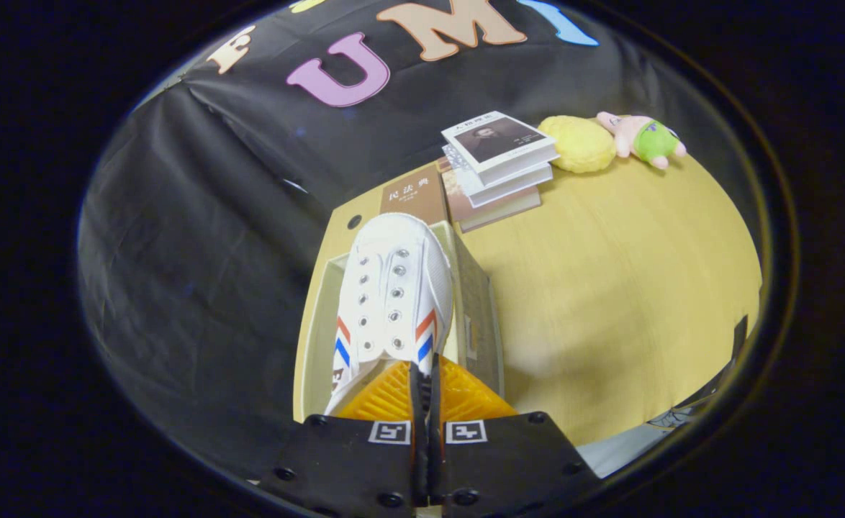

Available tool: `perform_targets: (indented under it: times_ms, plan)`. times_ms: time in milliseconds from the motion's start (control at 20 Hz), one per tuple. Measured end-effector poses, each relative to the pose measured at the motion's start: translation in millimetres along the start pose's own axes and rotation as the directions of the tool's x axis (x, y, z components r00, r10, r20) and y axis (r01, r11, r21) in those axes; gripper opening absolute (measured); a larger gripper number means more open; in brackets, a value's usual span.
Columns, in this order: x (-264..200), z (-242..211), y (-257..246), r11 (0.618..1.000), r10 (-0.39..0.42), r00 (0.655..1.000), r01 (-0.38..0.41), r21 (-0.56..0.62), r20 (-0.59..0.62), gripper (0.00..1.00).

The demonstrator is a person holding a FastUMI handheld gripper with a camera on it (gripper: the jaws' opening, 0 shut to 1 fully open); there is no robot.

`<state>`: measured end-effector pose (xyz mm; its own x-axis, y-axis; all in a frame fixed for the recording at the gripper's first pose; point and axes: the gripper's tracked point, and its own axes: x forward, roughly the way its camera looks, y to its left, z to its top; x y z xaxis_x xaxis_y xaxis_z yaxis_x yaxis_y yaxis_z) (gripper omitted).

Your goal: Open the storage box then place both shoes into the box .Put the left shoe in first, then the right shoe, with the right side of both shoes facing outward in a uniform manner.

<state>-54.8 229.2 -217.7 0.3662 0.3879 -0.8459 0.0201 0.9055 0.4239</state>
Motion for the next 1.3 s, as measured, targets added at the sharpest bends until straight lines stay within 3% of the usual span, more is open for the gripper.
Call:
perform_targets:
  times_ms: [100, 250, 450, 750, 1150, 1300]
  plan:
    - [1.8, -5.9, 0.8, 1.0, 0.005, 1.0, -0.005, -0.006, -0.013, 0.25]
    - [-5.2, 14.4, 19.7, 0.995, 0.097, 0.993, -0.099, 0.028, 0.066, 0.57]
    - [-29.4, 39.4, -0.2, 0.997, 0.061, 0.985, -0.054, -0.051, 0.161, 1.0]
    - [-83.5, 75.1, -12.9, 0.986, 0.103, 0.931, -0.049, -0.158, 0.35, 1.0]
    - [-171.4, 134.6, -66.0, 0.978, 0.097, 0.775, 0.043, -0.205, 0.624, 1.0]
    - [-194.7, 147.9, -97.4, 0.971, 0.065, 0.713, 0.116, -0.209, 0.698, 1.0]
